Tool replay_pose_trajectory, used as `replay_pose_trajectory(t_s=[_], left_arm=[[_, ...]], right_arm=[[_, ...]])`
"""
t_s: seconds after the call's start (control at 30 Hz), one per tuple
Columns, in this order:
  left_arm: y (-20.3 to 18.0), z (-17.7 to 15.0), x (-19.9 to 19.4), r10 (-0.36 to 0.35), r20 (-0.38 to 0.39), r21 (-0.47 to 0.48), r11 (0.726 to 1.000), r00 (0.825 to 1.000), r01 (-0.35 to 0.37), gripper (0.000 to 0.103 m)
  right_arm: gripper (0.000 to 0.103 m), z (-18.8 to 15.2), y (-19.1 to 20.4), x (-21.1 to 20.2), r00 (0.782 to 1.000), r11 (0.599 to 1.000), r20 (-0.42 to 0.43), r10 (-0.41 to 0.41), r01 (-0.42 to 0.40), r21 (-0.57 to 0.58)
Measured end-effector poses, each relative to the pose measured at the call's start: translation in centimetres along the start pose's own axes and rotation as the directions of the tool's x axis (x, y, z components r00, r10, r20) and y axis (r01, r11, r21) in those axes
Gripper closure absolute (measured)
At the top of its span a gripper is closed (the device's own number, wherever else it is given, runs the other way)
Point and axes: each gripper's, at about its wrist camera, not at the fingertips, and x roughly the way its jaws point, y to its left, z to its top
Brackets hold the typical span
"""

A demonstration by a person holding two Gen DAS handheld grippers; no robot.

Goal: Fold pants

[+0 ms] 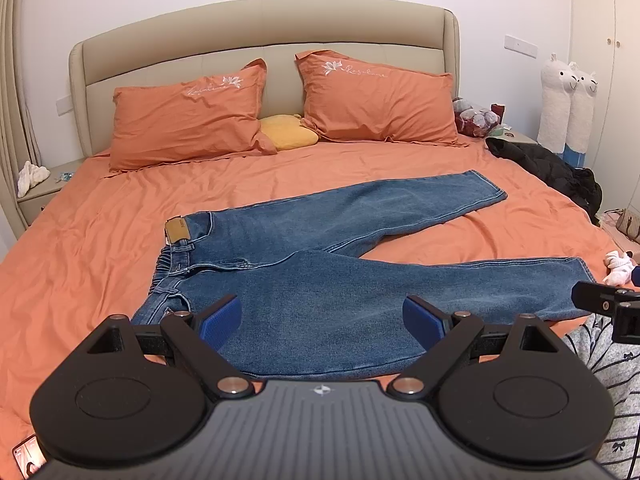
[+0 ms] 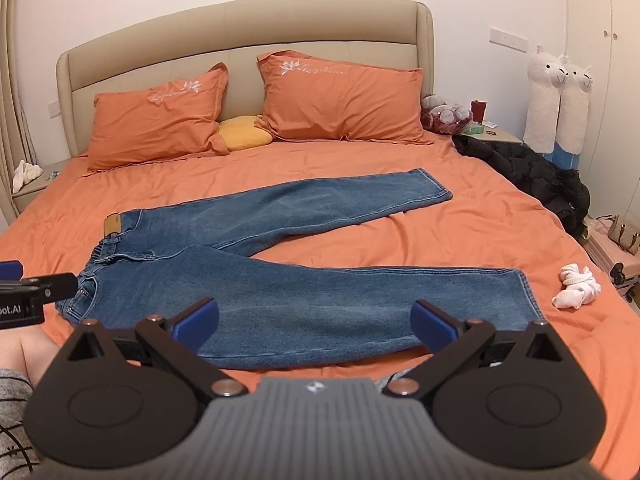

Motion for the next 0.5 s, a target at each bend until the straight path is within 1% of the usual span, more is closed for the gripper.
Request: replay_pose_trajectory(t_s=[0.5], left_arm=[[-0.32, -0.11, -0.02, 0.001, -0.004, 0.012, 1.0, 1.0, -0.001, 0.0]], right_arm=[[0.005, -0.1, 0.04, 0.19, 1.0, 1.0, -0.015, -0.004, 0.004, 0.006]])
